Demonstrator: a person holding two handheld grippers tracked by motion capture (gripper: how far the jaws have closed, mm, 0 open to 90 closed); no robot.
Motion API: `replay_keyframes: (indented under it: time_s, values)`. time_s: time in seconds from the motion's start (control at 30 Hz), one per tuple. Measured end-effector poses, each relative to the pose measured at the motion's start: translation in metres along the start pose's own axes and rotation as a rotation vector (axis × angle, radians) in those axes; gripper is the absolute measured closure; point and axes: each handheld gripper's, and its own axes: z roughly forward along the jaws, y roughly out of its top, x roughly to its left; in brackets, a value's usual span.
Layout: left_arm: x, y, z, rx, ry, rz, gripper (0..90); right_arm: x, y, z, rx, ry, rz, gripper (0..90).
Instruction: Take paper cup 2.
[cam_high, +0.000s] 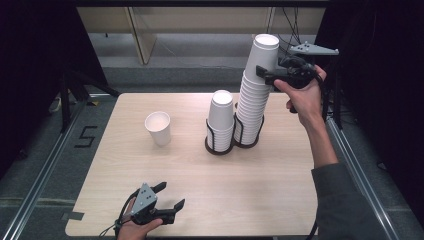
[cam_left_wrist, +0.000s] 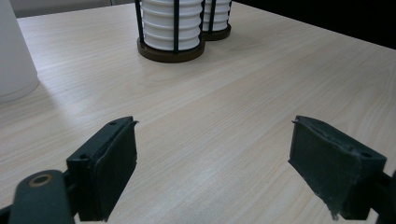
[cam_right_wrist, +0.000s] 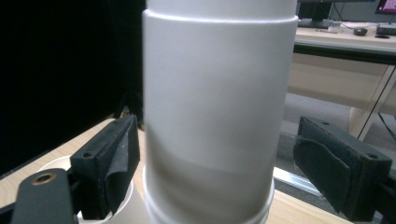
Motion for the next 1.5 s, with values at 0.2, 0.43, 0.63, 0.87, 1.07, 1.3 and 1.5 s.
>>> replay_keyframes:
  time_s: [0.2,0.43,0.63,0.87,1.07,1.3,1.5]
  values:
    - [-0.003,0.000,0.001,0.007,-0.006,0.014,14.4,0.000,0.001,0.015,0.006,0.022,0.035,15.2]
    - [-0.003,0.000,0.001,0.007,-0.006,0.015,14.4,-0.002,0.002,0.025,0.022,0.032,0.050,14.5]
    - [-0.003,-0.001,0.002,0.004,-0.008,0.018,14.4,0.000,0.006,0.023,0.037,0.017,0.020,16.0]
    - [-0.003,-0.001,0.002,0.007,-0.007,0.017,14.4,0.001,0.008,0.022,0.034,0.011,0.018,16.5]
    - [-0.003,-0.001,0.002,0.011,-0.006,0.019,14.4,0.002,0.013,0.019,0.015,0.009,0.013,18.0]
    - [-0.003,-0.001,0.002,0.005,-0.010,0.018,14.4,0.004,0.030,0.007,-0.041,0.001,0.021,18.6]
    - [-0.003,-0.001,0.002,0.016,-0.006,0.021,14.4,0.007,0.041,0.000,-0.072,-0.020,0.003,18.9]
